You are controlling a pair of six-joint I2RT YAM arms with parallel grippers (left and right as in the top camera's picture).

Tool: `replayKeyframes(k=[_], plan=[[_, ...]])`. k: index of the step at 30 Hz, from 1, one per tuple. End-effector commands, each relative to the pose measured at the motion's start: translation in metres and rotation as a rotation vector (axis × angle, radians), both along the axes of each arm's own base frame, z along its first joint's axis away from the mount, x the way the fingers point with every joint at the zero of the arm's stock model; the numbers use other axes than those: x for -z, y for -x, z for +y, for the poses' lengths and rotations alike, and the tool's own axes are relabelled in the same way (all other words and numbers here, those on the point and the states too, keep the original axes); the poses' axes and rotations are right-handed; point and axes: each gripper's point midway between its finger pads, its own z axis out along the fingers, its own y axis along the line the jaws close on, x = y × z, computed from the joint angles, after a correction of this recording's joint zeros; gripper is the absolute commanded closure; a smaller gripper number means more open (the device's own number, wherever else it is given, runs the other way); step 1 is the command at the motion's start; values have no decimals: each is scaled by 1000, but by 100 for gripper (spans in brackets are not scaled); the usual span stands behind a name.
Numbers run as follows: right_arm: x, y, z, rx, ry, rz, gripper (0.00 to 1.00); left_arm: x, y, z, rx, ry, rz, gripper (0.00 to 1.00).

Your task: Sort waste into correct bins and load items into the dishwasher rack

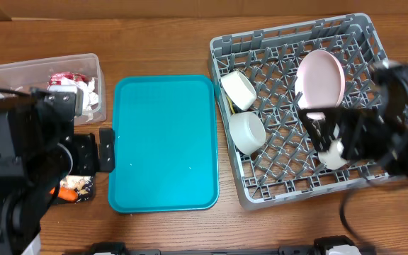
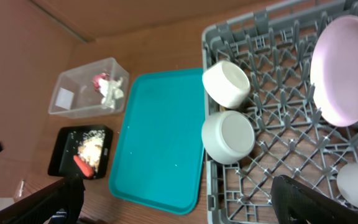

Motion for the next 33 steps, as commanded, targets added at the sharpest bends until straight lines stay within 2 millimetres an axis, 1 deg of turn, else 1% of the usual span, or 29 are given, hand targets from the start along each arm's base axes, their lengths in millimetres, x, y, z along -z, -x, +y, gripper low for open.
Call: replayKeyframes(k=[1, 4, 6, 11, 14, 18, 19, 24, 26, 29, 30, 32, 33], plan=[[-11, 15, -2, 2, -3, -56, 0, -4, 3, -3, -8, 20, -16, 0], [-13, 23, -3, 4, -7, -63, 0, -4, 3, -3, -8, 20, -17, 0], [-12, 25, -3, 4, -6, -58, 0, -4, 3, -3, -8, 20, -15, 0], [-2, 32, -4, 4, 0, -5, 0, -2, 1, -3, -8, 20, -6, 0], [-1, 32, -5, 6, 4, 1, 0, 0, -2, -3, -8, 20, 4, 0], [9, 34, -17, 49, 72, 25, 0, 2, -4, -3, -8, 20, 12, 0], [9, 34, -17, 23, 100, 6, 0, 3, -5, -3, -8, 20, 16, 0], [1, 27, -16, -148, 280, -157, 0, 7, -10, -2, -8, 20, 35, 0], [-14, 20, -16, -185, 336, -278, 0, 8, -11, -3, -8, 20, 42, 0], [-37, 7, -14, -188, 382, -483, 0, 12, -15, -2, -8, 20, 59, 0], [-41, 4, -14, -179, 384, -533, 0, 12, -16, -2, -9, 20, 62, 0], [-43, -3, -13, -158, 383, -626, 0, 15, -18, -2, -8, 20, 73, 0], [-40, -6, -13, -149, 382, -665, 0, 16, -20, -2, -9, 20, 78, 0]])
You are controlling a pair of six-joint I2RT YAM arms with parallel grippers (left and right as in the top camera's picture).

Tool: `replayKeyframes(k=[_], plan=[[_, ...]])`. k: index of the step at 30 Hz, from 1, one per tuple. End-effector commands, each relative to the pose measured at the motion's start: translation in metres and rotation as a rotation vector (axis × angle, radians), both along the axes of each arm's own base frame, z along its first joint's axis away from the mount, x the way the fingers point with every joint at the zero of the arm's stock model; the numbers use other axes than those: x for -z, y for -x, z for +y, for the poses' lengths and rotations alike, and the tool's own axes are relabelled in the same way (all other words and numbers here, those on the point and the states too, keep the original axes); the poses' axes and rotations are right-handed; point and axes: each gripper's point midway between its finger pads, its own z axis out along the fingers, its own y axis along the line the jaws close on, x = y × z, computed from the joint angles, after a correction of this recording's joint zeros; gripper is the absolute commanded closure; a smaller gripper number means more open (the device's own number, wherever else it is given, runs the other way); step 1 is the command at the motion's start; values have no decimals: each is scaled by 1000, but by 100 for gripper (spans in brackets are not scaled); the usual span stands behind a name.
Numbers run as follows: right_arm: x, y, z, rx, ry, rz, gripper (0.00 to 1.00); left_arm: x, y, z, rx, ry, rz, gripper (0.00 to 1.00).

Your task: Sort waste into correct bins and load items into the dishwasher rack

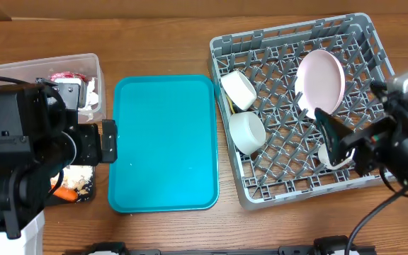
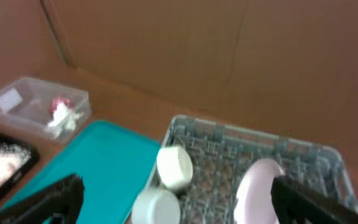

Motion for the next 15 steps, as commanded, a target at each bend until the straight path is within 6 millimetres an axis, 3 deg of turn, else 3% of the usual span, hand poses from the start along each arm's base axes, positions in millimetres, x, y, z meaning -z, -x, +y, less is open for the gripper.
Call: replayKeyframes(k=[1, 7, 15], plan=[[14, -1, -1, -13, 49, -132, 0, 4, -5, -3, -3, 15, 18, 0], [88, -4, -2, 29, -54, -104, 0, 11, -13, -3, -3, 15, 53, 0], [183, -13, -25, 213, -207, -105, 0, 23, -24, -3, -4, 15, 105, 0]])
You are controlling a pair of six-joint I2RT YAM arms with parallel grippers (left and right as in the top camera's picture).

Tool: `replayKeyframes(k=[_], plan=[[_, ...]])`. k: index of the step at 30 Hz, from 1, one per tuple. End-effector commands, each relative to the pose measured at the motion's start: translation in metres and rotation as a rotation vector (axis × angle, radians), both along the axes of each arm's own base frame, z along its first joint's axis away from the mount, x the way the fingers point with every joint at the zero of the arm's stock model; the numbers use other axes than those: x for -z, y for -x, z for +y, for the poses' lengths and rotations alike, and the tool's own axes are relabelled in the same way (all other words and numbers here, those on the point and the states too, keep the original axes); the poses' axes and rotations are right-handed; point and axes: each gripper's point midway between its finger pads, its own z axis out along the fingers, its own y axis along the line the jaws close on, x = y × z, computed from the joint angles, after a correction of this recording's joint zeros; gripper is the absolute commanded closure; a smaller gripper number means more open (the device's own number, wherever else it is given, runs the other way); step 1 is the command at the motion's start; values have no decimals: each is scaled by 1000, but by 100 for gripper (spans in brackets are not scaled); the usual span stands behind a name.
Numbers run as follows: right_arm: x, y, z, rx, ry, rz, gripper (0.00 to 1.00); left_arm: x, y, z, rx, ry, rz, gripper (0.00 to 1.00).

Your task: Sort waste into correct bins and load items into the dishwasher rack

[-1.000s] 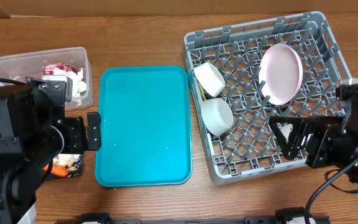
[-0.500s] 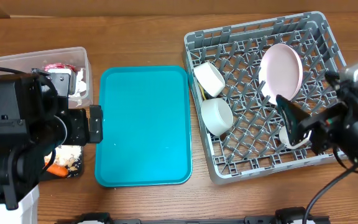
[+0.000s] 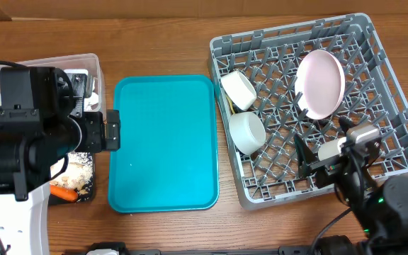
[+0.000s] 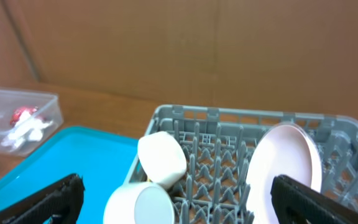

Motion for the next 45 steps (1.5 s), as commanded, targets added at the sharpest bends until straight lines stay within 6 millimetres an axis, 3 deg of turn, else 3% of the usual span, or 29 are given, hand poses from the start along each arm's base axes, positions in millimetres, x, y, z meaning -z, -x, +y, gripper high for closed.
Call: replayKeyframes(k=[1, 8, 12, 17, 20, 36, 40, 45], plan=[[32, 0, -15, 109, -98, 3, 0, 5, -5, -3, -4, 14, 22, 0], [97, 0, -25, 174, -188, 3, 0, 18, -16, -3, -4, 14, 76, 0], [117, -3, -24, 174, -235, -34, 0, 27, -23, -3, -5, 15, 110, 0], [119, -10, -23, 163, -255, -128, 0, 36, -29, -3, -5, 15, 146, 0], [135, -11, -23, 168, -247, -87, 0, 44, -34, -3, -5, 15, 174, 0], [134, -11, -23, 167, -248, -91, 0, 68, -47, -3, -6, 15, 261, 0], [134, -11, -23, 167, -248, -90, 0, 66, -47, -1, -9, 7, 252, 0], [134, -11, -23, 167, -248, -90, 0, 44, -34, -5, 2, 7, 171, 0]])
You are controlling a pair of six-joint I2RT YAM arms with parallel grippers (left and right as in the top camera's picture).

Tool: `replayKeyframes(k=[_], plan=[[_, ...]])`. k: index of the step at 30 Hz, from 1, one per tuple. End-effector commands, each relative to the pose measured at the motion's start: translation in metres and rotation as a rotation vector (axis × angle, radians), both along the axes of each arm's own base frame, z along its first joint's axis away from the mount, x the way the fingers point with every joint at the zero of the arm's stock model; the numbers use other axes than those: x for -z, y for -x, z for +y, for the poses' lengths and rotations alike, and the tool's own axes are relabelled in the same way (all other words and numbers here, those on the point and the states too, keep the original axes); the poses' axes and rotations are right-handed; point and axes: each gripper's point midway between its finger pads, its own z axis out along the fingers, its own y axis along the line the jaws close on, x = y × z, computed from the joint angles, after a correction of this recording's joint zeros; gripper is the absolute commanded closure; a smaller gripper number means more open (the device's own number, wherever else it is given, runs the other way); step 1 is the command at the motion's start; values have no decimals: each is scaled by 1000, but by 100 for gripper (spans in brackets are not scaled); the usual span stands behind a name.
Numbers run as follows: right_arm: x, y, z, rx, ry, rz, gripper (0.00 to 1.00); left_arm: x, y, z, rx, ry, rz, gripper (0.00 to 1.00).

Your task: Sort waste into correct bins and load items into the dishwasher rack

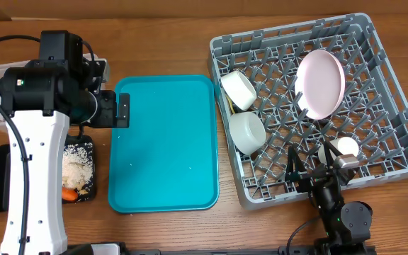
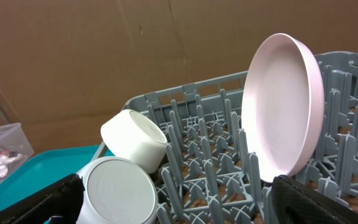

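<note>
The grey dishwasher rack (image 1: 395, 134) holds a pink plate (image 1: 321, 83) on edge, two white cups (image 1: 239, 88) (image 1: 247, 132) at its left side and a third white cup (image 1: 346, 146) near its front edge. In the right wrist view the plate (image 2: 281, 106) and the two cups (image 2: 134, 140) (image 2: 118, 193) show close up. My right gripper (image 2: 179, 208) is open and empty, low at the rack's front, its arm (image 1: 335, 195) folded back. The left gripper (image 1: 112, 111) hangs by the teal tray's (image 1: 165, 142) left edge; its jaws are unclear.
A clear bin at the far left is mostly hidden under my left arm (image 1: 41, 92). A black tray (image 1: 76, 173) with rice-like food scraps and an orange piece lies at the front left. The teal tray holds nothing.
My right arm has drawn back lower at the rack's front, so its camera now looks level across the rack. The left arm has moved toward the back, uncovering the black tray.
My right gripper was open over the white cup at the rack's front right, the left arm low over the black tray. Both arms then stood further back at each moment. Now the right one is folded at the table's front and the left is over the bin.
</note>
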Motion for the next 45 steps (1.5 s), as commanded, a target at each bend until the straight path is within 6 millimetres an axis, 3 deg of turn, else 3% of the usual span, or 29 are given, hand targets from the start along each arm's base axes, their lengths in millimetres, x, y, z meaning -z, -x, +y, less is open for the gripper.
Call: replayKeyframes(k=[1, 6, 11, 16, 21, 26, 30, 36, 45], plan=[[1, 0, -1, 7, -7, -6, 0, -28, 16, -5, 4, -1, -105, 0], [1, 0, -1, 7, -7, -6, 0, -65, 40, 6, 0, -76, -287, 0], [1, 0, -1, 7, -7, -6, 0, -116, 43, 1, 33, -77, -665, 0], [1, 0, -1, 7, -7, -6, 0, -125, 59, -5, 77, -92, -925, 0], [1, 0, -1, 7, -7, -6, 0, -92, 72, -8, 115, -99, -1036, 0], [1, 0, -1, 7, -7, -6, 0, -28, 70, -13, 144, -93, -1077, 0], [1, 0, -1, 7, -7, -6, 0, 9, 70, -24, 190, -50, -1143, 0], [1, 0, -1, 7, -7, -6, 0, 30, 81, -24, 170, -29, -1252, 0], [1, 0, -1, 7, -7, -6, 0, 58, 74, -19, 148, -46, -1199, 0]])
